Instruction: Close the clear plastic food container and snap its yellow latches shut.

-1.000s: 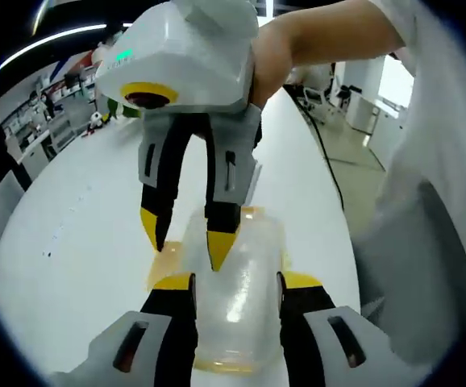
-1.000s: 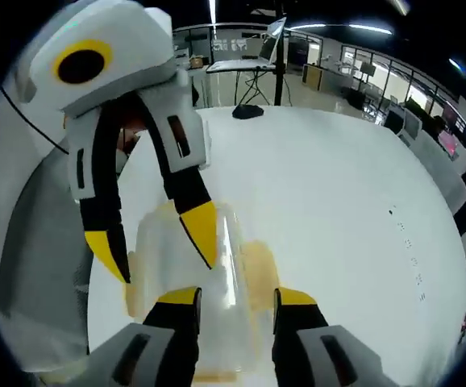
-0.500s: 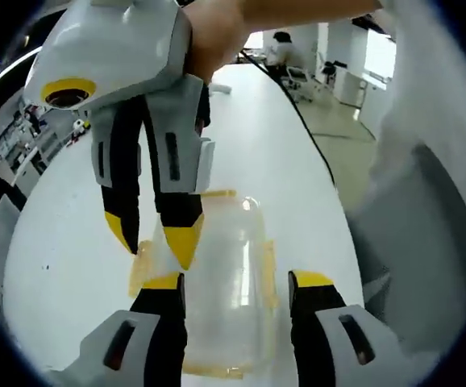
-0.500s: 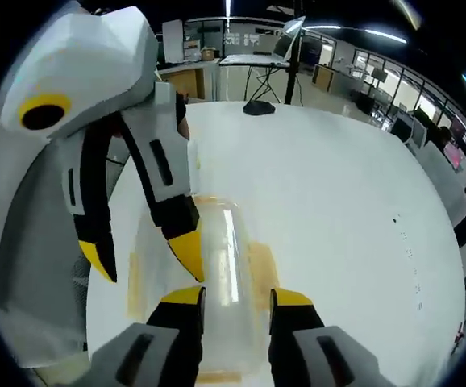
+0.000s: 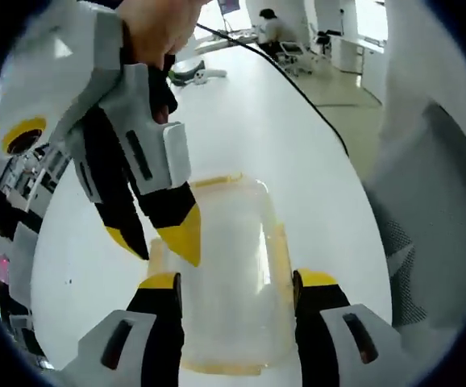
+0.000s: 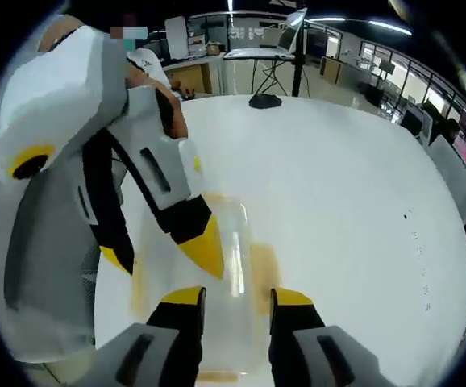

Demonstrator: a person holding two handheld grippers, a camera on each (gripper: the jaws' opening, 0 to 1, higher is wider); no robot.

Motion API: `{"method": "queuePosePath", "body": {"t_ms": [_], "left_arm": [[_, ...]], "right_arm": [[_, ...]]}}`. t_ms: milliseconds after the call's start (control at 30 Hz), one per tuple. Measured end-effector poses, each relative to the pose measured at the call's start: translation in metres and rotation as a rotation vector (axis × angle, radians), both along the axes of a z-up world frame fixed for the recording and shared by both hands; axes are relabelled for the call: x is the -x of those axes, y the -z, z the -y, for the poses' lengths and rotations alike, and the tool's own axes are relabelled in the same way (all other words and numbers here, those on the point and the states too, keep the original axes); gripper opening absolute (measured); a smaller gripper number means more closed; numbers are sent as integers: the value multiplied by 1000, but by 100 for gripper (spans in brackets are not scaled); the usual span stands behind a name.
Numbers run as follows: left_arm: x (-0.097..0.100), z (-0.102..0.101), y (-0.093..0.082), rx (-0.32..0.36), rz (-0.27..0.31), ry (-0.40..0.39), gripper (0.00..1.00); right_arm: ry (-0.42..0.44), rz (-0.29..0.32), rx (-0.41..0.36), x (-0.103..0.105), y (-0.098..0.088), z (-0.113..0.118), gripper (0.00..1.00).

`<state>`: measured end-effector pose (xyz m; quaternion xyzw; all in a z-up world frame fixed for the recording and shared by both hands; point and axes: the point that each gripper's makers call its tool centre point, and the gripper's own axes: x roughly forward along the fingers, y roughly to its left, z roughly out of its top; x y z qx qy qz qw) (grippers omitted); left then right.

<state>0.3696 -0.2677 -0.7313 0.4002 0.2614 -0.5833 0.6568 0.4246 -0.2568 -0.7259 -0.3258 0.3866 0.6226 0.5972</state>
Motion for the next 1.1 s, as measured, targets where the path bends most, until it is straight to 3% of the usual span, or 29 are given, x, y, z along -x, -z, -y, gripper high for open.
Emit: {"method": "queuePosePath", "body": {"t_ms": [67, 133, 267, 467, 667, 767, 833, 867, 900, 967, 1100], "left_arm": [[-1, 0, 0, -4, 6, -4, 54], [-4, -2, 0, 3, 7, -4, 53], [-13, -6, 0, -15, 23, -28, 52], [-12, -6, 1, -18, 20, -13, 52], [-14, -7, 1, -4, 1, -27, 51], [-14, -6, 1, -4, 6, -28, 51], [-15, -6, 1, -11, 6, -30, 51], [-15, -5, 1, -7, 2, -30, 51], [-14, -5, 2, -8, -1, -30, 51], [-14, -5, 2, -6, -3, -34, 51], [-15, -3, 5, -27, 25, -53, 50]], "right_arm": [[-34, -73, 13, 11, 3, -2, 35], [-59, -103, 44, 14, 6, -1, 45], [-57, -91, 54, 3, 5, -7, 44], [-98, -128, 102, 4, 9, -8, 44], [-140, -156, 208, 6, 12, -8, 43], [-149, -213, 258, 6, 14, -7, 42], [-161, -216, 288, 5, 15, -8, 42], [-125, -248, 347, 10, 15, 3, 41], [-163, -238, 297, 6, 18, -5, 40], [-194, -211, 320, 4, 17, -1, 41], [-144, -208, 291, 5, 16, -1, 41]]}}
